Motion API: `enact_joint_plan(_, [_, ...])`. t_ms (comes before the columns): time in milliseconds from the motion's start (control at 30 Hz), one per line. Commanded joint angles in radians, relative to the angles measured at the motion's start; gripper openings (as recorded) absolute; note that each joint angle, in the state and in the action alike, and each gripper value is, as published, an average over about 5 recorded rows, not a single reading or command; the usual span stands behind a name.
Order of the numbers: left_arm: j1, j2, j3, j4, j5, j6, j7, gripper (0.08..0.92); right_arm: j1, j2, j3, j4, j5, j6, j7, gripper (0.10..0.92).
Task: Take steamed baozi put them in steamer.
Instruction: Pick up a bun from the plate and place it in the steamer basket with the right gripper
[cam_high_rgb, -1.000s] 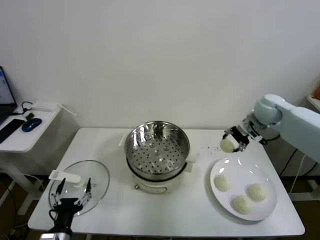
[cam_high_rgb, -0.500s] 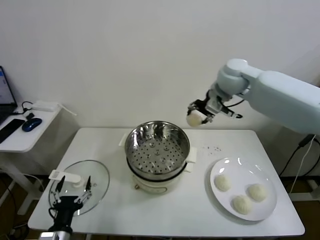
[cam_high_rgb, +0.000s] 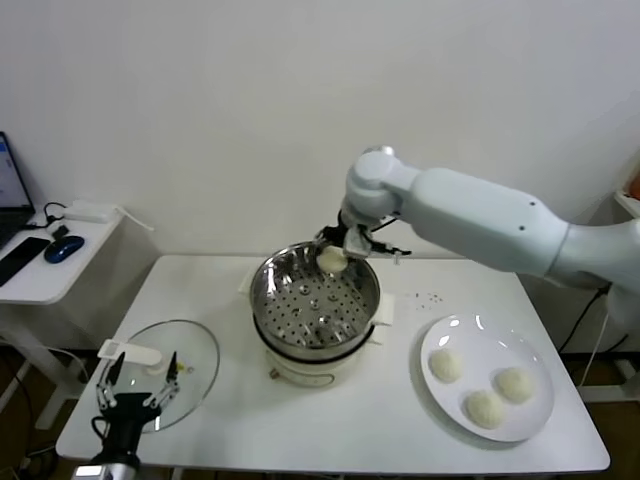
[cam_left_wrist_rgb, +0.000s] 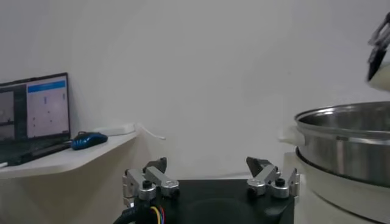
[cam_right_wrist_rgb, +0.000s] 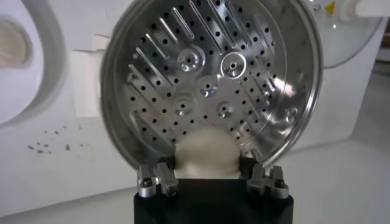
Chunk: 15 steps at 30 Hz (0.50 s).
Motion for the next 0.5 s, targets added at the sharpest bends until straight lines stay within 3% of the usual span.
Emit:
enact_joint_plan(33, [0.008,-0.001,0.002,0.002,0.001,-0.004,0.0,0.823,-0.118,0.086,0.038,-0.067,-0.195,0.047,0.009,0.687])
enact_joint_plan(500, [0.018,-0.002,-0.005,0.015,-0.003,-0.013,0.0,0.823,-0.183,0.135,0.09,-0.162,-0.277,0.062,0.019,0.696])
